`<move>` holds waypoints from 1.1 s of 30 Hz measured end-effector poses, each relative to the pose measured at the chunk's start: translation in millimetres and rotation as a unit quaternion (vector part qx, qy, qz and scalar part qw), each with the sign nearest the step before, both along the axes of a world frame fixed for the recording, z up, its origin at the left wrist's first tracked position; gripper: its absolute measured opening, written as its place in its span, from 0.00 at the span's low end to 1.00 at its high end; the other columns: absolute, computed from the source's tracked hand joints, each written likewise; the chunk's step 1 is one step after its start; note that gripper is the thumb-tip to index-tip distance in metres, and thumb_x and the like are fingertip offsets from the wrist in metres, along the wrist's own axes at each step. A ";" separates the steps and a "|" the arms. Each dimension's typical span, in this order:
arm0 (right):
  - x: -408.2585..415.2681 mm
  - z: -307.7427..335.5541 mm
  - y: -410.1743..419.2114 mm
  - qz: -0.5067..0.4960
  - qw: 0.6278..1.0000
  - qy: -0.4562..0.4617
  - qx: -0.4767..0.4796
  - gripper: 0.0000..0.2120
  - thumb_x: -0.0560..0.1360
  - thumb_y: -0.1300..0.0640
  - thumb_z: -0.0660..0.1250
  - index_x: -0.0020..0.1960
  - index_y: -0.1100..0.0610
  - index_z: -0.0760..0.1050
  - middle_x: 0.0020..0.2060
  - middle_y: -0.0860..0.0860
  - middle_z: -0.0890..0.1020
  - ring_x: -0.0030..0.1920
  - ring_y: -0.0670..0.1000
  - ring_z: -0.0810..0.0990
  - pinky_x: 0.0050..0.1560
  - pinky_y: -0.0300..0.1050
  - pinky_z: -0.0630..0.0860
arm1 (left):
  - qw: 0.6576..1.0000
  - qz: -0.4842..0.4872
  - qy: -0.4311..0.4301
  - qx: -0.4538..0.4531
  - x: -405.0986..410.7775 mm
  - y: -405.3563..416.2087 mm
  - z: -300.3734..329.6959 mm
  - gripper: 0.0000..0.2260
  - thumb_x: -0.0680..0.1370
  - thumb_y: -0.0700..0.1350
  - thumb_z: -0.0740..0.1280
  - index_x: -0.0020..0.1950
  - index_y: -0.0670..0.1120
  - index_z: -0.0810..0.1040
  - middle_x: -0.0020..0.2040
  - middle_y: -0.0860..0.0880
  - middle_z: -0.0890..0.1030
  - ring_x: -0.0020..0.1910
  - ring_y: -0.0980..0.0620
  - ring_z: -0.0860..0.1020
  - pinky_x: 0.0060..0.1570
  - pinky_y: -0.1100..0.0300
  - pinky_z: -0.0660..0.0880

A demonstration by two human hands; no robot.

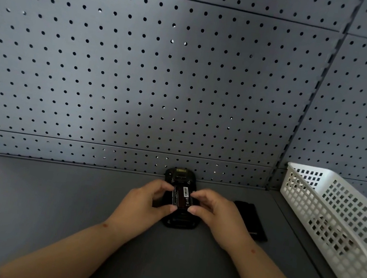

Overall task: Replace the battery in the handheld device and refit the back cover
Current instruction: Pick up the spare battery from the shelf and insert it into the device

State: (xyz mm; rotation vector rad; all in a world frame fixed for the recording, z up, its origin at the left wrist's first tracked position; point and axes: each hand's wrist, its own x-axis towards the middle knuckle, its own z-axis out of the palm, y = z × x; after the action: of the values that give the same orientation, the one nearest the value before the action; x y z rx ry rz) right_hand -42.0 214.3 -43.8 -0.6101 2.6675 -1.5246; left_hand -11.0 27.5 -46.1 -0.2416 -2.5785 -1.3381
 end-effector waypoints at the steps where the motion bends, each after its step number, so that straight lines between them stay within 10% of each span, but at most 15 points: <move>1: -0.3 -0.5 -0.2 -0.001 1.000 -0.003 -0.005 0.12 0.71 0.62 0.69 0.54 0.57 0.77 0.46 0.42 0.79 0.44 0.28 0.76 0.45 0.18 0.69 | 1.000 -0.002 0.001 0.004 0.9 0.3 0.9 0.13 0.71 0.43 0.72 0.52 0.55 0.74 0.50 0.62 0.77 0.53 0.69 0.74 0.47 0.85 0.64; 7: -2.7 -3.8 -0.3 -0.030 0.999 0.003 -0.012 0.11 0.68 0.61 0.73 0.50 0.59 0.80 0.53 0.53 0.83 0.51 0.43 0.80 0.49 0.26 0.72 | 1.000 -0.010 0.001 0.015 -0.5 1.0 -1.6 0.12 0.70 0.41 0.72 0.41 0.59 0.78 0.46 0.66 0.77 0.45 0.76 0.74 0.47 0.82 0.66; 19: 0.5 -2.1 -0.7 -0.024 0.999 0.038 0.031 0.09 0.73 0.55 0.68 0.48 0.57 0.83 0.59 0.53 0.81 0.57 0.42 0.77 0.54 0.24 0.67 | 0.999 -0.024 0.000 -0.043 0.2 -0.6 -0.2 0.07 0.73 0.46 0.69 0.38 0.59 0.80 0.53 0.59 0.74 0.60 0.65 0.69 0.49 0.87 0.57; 26: 6.6 0.5 5.0 0.041 0.994 0.023 0.095 0.31 0.63 0.52 0.77 0.63 0.58 0.73 0.68 0.51 0.72 0.63 0.37 0.67 0.65 0.28 0.60 | 0.991 -0.075 -0.025 -0.104 1.3 -10.7 -0.1 0.24 0.65 0.51 0.76 0.60 0.54 0.77 0.70 0.52 0.68 0.66 0.67 0.62 0.53 0.87 0.51; 33: 7.5 -0.2 7.0 0.056 0.989 0.047 0.131 0.30 0.67 0.52 0.74 0.66 0.57 0.70 0.70 0.51 0.69 0.64 0.36 0.63 0.58 0.14 0.51 | 0.987 -0.105 0.004 -0.118 1.8 -9.5 0.2 0.23 0.69 0.46 0.74 0.63 0.49 0.75 0.70 0.47 0.70 0.66 0.64 0.60 0.55 0.87 0.51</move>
State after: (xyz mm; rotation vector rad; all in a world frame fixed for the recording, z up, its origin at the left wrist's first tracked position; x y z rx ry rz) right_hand -34.5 221.3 -44.0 -0.8154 2.7822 -1.1196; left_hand -9.2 18.0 -45.9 -0.5720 -2.7669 -1.0844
